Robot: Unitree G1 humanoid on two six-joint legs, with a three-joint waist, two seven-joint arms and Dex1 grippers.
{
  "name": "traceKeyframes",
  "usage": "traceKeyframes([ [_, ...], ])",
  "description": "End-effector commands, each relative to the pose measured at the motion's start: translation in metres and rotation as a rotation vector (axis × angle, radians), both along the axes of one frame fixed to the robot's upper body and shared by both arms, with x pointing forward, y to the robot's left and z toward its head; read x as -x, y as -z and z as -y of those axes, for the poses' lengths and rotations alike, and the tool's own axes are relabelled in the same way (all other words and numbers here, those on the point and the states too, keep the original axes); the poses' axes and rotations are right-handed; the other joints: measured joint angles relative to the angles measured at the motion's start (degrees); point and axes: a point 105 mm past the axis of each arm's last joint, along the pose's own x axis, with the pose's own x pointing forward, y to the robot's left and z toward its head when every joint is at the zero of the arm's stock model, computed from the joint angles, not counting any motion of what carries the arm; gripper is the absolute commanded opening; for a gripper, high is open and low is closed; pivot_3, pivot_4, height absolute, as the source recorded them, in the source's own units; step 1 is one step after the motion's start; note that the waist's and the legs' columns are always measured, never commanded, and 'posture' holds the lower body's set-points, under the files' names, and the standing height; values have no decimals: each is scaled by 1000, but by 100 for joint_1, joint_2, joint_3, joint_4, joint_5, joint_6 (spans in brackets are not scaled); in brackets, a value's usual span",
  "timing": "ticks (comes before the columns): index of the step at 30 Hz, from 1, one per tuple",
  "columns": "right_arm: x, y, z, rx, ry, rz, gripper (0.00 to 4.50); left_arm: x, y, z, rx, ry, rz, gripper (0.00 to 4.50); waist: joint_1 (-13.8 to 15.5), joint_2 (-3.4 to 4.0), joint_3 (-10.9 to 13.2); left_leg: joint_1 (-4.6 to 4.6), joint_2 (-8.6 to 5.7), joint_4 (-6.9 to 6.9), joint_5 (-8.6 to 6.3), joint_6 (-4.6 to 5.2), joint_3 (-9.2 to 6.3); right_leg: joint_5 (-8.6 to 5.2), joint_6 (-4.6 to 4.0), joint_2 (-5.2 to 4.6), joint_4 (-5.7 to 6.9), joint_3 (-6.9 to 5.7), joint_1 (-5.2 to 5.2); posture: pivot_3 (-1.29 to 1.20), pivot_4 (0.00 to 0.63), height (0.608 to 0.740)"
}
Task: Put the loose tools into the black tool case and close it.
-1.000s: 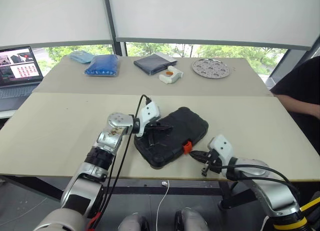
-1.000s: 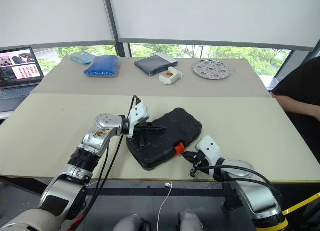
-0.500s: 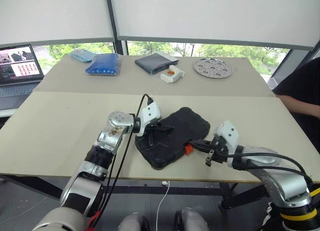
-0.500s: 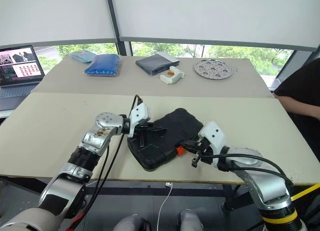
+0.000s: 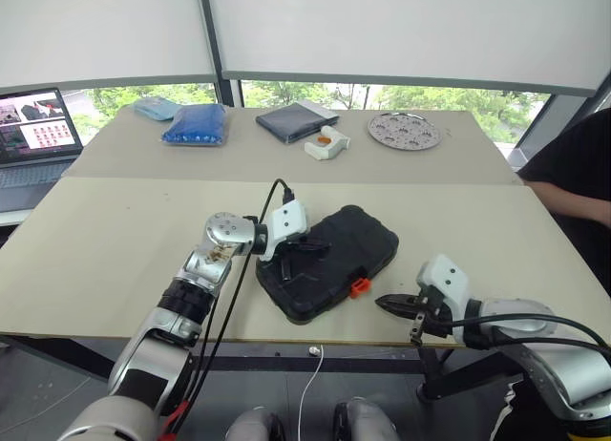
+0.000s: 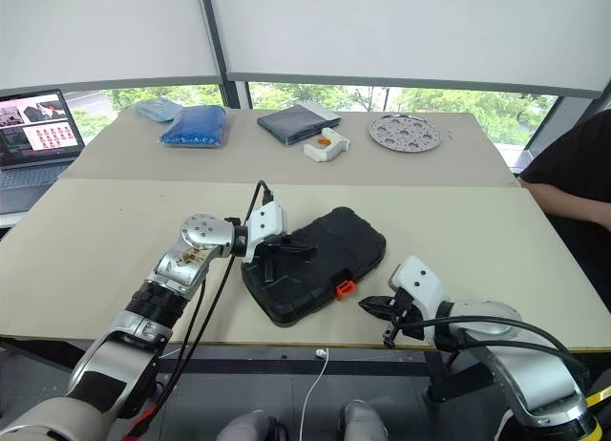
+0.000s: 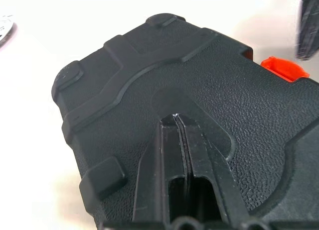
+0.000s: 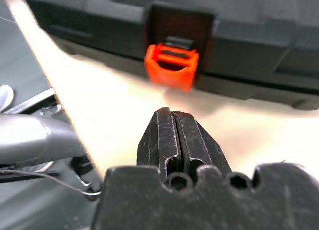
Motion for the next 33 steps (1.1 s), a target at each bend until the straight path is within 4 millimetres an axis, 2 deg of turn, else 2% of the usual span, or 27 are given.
traceKeyframes([
  [1, -3, -9, -1, -10, 16, 47, 0, 3, 33, -7, -95, -17, -74, 14, 6, 0, 0, 0, 0, -3, 1, -1, 0, 0, 0, 0, -1, 0, 0, 0, 150, 718],
  [4, -4, -1, -3, -7, 32, 38, 0, 4, 31, -2, -90, 1, -72, 14, 22, 0, 0, 0, -1, -10, 2, -3, 0, -1, -2, 2, -5, 0, -1, 0, 150, 718],
  [7, -4, -3, -6, -24, 38, 45, 0, 7, 33, 0, -109, 28, -57, 14, 46, 1, -1, -1, -3, -14, 3, -4, 0, -2, -3, 3, -9, 0, -2, 0, 150, 718],
  [14, 11, -38, -15, -202, -45, 57, 0, 7, 35, 0, -110, 29, -58, 14, 77, 1, -2, 0, -4, -25, 3, -4, 0, -2, -3, 6, -20, 0, 0, 0, 150, 718],
  [16, 3, -31, -14, -173, -2, 51, 0, 7, 35, 0, -110, 27, -59, 14, 77, -1, -7, 2, -2, -31, 4, -4, -3, -1, -2, 6, -31, -1, 5, 0, 150, 718],
  [18, -6, -15, -11, -98, 53, 41, 0, 7, 36, 0, -108, 26, -60, 14, 75, 0, -12, 4, -1, -35, 4, -5, -4, 0, -1, 6, -39, -3, 8, 0, 150, 718],
  [22, -9, -3, -6, -51, 84, 21, 0, 7, 35, 1, -106, 28, -60, 14, 91, 4, -16, 0, -3, -38, 4, -4, -4, 0, -1, 5, -46, -5, 6, 0, 150, 718],
  [30, 3, -14, 5, -82, 102, 26, 0, 5, 35, 0, -103, 20, -62, 14, 111, 2, -20, -1, -3, -40, 4, -4, -4, 0, -1, 12, -51, -4, 8, 0, 150, 718],
  [33, 10, -5, 6, -69, 98, -3, 0, 6, 36, 1, -103, 24, -63, 14, 109, 1, -20, 1, -2, -44, 3, -4, -5, 0, -1, 12, -51, -4, 9, 0, 150, 718],
])
